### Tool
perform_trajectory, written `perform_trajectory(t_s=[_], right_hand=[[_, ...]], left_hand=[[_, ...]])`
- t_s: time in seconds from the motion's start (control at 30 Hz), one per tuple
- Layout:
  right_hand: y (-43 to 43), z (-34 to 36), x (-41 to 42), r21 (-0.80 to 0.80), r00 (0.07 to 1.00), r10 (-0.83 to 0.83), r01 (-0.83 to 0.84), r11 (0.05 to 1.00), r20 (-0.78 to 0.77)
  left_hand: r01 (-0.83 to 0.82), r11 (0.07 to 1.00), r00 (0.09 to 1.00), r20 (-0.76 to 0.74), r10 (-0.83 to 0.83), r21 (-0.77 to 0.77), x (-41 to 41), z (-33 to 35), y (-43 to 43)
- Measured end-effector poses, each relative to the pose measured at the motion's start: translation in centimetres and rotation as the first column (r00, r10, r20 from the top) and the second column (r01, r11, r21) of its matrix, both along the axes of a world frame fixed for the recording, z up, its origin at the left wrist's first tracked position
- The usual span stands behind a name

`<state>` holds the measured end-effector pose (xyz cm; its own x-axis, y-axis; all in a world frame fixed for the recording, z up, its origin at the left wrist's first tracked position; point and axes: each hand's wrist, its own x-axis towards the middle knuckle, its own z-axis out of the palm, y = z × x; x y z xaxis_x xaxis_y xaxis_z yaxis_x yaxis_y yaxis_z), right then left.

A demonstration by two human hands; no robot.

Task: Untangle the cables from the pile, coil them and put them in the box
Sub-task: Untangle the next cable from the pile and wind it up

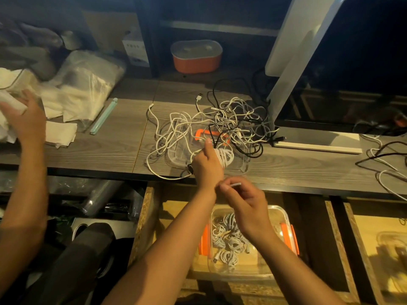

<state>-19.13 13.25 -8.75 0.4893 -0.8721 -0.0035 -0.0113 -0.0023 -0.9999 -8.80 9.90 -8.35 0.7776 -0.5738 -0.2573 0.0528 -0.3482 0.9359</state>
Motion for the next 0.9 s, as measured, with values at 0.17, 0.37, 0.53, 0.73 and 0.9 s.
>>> perform_trajectory(t_s=[0.17, 0.37, 0.53, 0.73, 0.9], right_hand=[[-4.2, 3.4, -1.5, -0.102, 0.982, 0.105, -0.122, 0.987, -0.159], [-6.3, 4.6, -2.2, 0.042, 0.989, 0.074, -0.069, 0.997, -0.124], [-5.3, 4.0, -2.0, 0.359, 0.998, -0.052, 0.039, 0.933, 0.024], [-3.6, 1.7, -0.9, -0.151, 0.964, -0.260, 0.248, 0.957, -0.063], [-4.3, 1.3, -1.9, -0.489, 0.975, -0.176, 0.091, 0.868, -0.132]], left_hand=[[0.379, 0.925, 0.925, -0.031, -0.379, 0.020, -1.0, -0.8, 1.7], [0.520, 0.846, 0.843, -0.083, -0.531, -0.119, -2.4, 0.7, 3.1], [0.328, 0.911, 0.866, -0.305, -0.396, -0.250, -3.3, 1.1, 2.9], [-0.066, 0.993, 0.325, -0.943, -0.075, -0.102, -3.9, 2.7, 1.4], [-0.075, 0.991, 0.197, -0.976, -0.092, -0.108, -3.6, 3.4, 1.5]])
